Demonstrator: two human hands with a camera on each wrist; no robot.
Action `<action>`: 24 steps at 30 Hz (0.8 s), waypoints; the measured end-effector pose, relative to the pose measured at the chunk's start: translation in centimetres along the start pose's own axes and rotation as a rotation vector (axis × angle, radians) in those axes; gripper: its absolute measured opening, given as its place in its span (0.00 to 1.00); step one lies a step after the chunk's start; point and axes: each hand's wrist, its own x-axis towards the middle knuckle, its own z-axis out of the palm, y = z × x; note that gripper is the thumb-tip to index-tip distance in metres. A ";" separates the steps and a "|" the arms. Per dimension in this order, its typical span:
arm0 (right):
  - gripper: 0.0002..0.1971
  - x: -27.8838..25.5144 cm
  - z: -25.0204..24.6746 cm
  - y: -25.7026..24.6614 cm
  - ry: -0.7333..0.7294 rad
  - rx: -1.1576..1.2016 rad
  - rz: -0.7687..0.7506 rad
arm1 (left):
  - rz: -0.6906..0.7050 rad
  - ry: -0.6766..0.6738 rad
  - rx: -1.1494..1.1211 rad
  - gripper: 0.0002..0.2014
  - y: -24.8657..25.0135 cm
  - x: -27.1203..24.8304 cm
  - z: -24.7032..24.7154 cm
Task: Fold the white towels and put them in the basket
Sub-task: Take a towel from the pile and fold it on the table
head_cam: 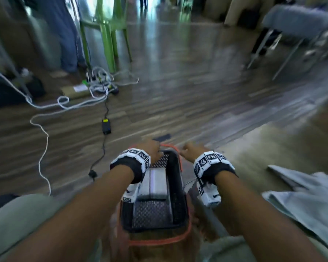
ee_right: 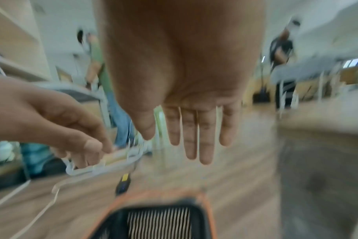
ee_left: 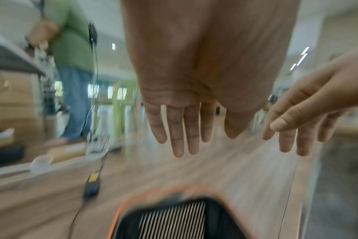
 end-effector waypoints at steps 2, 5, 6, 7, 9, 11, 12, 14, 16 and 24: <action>0.16 -3.8 -4.3 -0.5 0.093 -0.029 0.015 | 0.037 0.080 -0.002 0.19 2.2 -2.4 -4.1; 0.19 -11.5 -9.4 -0.1 0.253 -0.071 0.047 | 0.106 0.221 0.034 0.19 6.6 -7.7 -9.6; 0.19 -13.7 -10.5 0.5 0.301 -0.059 0.054 | 0.141 0.260 0.027 0.19 8.0 -9.2 -10.9; 0.19 -16.0 -11.5 0.9 0.339 -0.049 0.067 | 0.179 0.280 0.024 0.20 9.4 -10.5 -12.0; 0.19 -20.5 -12.8 2.1 0.388 -0.034 0.095 | 0.237 0.310 0.042 0.20 12.1 -12.8 -13.4; 0.20 -24.3 -13.4 3.6 0.425 -0.017 0.119 | 0.309 0.337 0.070 0.19 14.7 -14.6 -14.0; 0.20 -25.9 -13.5 4.4 0.447 -0.017 0.129 | 0.343 0.353 0.081 0.18 15.9 -15.6 -14.2; 0.19 -29.1 -13.5 6.2 0.482 -0.032 0.180 | 0.430 0.360 0.091 0.19 18.5 -17.0 -14.1; 0.18 -32.2 -13.3 7.9 0.481 -0.024 0.256 | 0.508 0.342 0.112 0.19 21.0 -18.1 -13.6; 0.16 -39.8 -11.1 14.5 0.553 -0.012 0.501 | 0.778 0.251 0.102 0.19 29.6 -17.4 -9.4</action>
